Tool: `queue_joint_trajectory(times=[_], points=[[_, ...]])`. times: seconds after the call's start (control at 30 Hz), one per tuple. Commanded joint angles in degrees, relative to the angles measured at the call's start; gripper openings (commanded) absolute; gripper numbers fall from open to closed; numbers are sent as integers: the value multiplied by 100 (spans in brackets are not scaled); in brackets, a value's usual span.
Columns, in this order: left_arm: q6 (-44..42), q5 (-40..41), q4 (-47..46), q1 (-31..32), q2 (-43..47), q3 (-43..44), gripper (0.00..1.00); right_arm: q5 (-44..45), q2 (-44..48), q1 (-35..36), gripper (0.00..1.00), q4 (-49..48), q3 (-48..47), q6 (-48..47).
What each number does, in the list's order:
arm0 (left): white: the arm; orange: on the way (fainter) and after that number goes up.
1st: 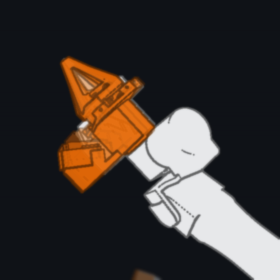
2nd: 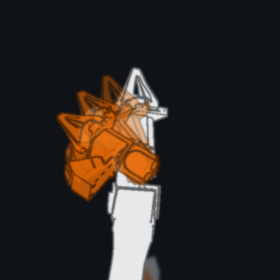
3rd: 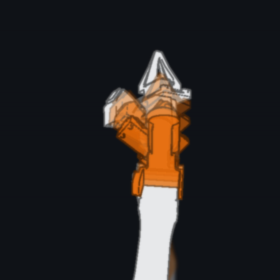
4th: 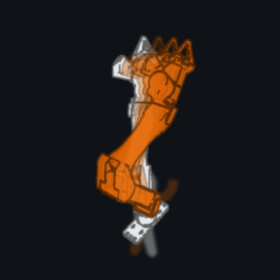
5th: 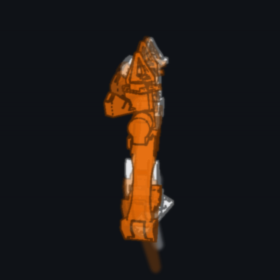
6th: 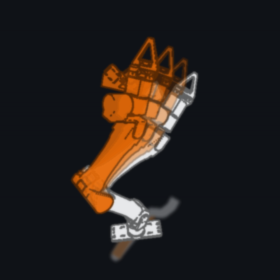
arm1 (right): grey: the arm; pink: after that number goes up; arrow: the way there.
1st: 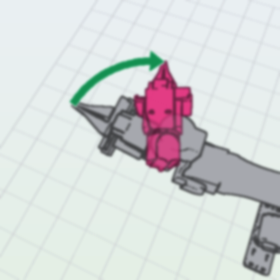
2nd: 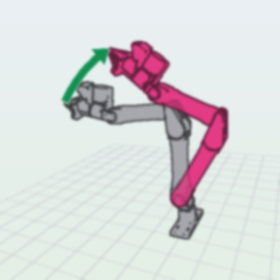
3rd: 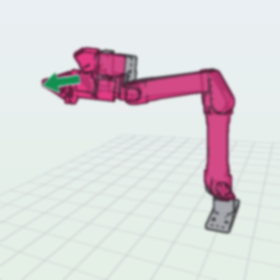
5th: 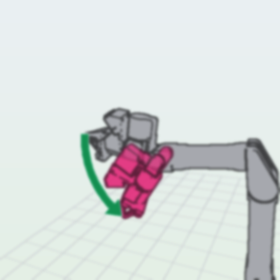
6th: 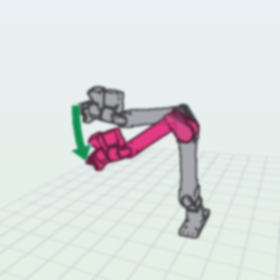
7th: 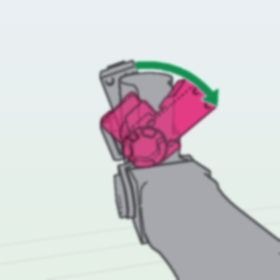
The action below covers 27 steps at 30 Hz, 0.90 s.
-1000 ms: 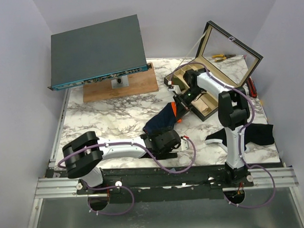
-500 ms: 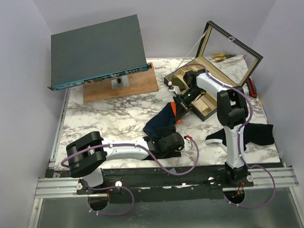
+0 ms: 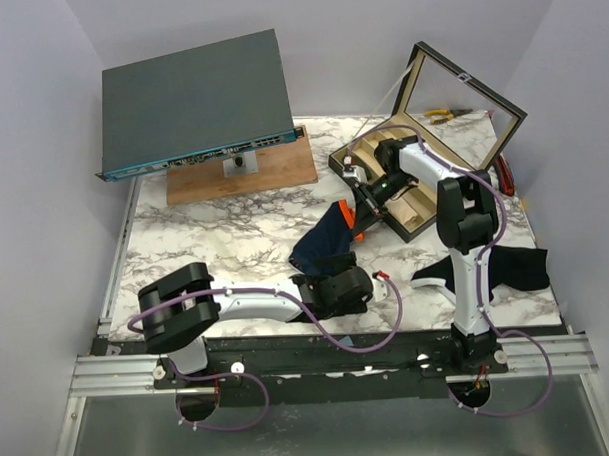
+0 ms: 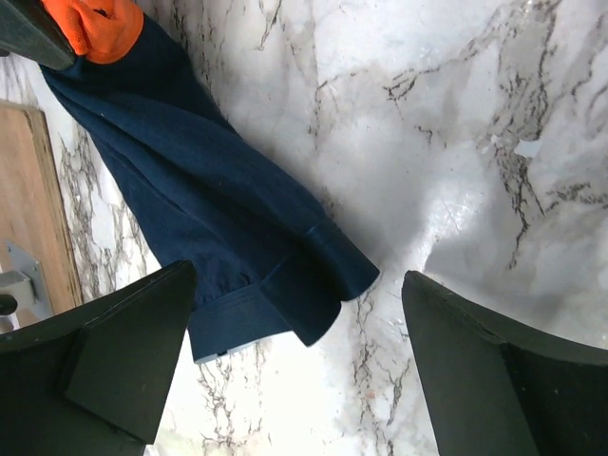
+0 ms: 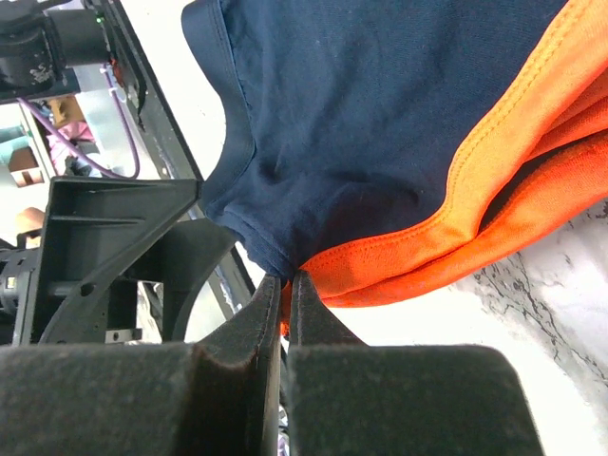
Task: Roll the underwear
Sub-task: Fold the underwear at the center of the board.
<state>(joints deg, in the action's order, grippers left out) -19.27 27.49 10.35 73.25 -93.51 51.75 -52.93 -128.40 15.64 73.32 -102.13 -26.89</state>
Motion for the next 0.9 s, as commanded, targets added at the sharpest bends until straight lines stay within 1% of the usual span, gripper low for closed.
queue_joint_trajectory(times=[0.0, 0.27, 0.37, 0.47, 0.73, 0.87], points=[[-195, 453, -418, 43, -320, 138, 99, -348, -214, -52, 1, 113, -125, 0], [-414, 636, -753, -12, -693, 310, 99, -367, -112, -60, 1, 79, -13, 18], [-429, 636, -794, -39, -708, 278, 96, -358, -56, -62, 1, 68, 51, 29], [-412, 615, -789, -74, -677, 203, 90, -349, -36, -61, 1, 60, 74, 18], [-367, 526, -685, -165, -466, -81, 65, -315, -19, -153, 1, 88, 70, 1], [-322, 433, -608, -227, -358, -180, 61, -287, 16, -183, 1, 96, 128, -11]])
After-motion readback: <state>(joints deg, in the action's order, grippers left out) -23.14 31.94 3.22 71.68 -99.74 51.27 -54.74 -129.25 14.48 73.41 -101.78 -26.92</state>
